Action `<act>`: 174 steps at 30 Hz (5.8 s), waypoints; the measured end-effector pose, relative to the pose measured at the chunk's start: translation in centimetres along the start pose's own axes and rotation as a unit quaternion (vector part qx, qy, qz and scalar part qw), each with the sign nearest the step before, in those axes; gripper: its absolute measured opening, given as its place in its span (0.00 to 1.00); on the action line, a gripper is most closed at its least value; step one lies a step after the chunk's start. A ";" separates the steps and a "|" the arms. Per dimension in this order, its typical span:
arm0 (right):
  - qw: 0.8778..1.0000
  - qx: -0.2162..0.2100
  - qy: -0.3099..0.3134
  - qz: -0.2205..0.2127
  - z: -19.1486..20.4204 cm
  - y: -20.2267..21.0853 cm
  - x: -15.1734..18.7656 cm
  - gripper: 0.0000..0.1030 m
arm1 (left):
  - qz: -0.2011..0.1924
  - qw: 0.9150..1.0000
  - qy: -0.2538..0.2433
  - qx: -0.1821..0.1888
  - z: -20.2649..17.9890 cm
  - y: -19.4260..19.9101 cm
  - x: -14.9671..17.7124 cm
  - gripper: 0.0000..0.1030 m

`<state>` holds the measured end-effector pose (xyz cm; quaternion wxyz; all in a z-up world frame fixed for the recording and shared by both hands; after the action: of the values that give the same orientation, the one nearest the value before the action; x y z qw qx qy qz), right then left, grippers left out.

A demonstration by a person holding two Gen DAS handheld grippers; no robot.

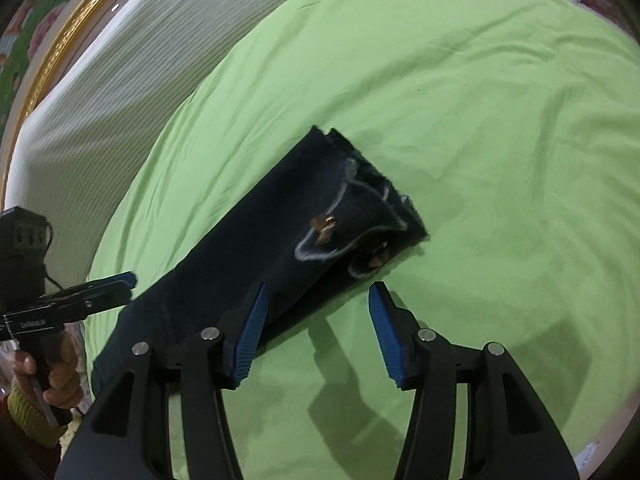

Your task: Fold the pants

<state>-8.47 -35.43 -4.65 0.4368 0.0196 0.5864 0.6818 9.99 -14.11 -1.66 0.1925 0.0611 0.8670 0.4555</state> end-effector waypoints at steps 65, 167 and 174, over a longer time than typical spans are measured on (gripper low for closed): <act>0.954 -0.230 0.180 0.063 17.4 0.4 8.4 0.11 | -0.054 0.996 0.039 0.057 6.5 5.0 4.8 0.11; 0.704 -0.294 0.625 0.164 52.1 -4.7 19.6 0.11 | -0.403 0.784 0.469 -0.056 19.8 25.1 33.4 0.18; 0.744 -0.309 0.577 0.136 49.2 -2.5 15.1 0.11 | -0.399 0.820 0.407 -0.049 15.7 25.5 28.0 0.18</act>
<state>10.20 12.23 1.34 -0.1001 -0.4343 0.4753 0.7586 -11.35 20.51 3.24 -0.0105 -0.4911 0.7912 0.3642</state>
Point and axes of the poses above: each gripper's, at about its wrist camera, not at the fingertips, and y roughly against the way its jaws point, z to its left, x to its underside, the point moved 7 cm from there along -y, roughly the way its jaws point, and after that the axes turned 11 degrees about x, right-handed, at the moved point
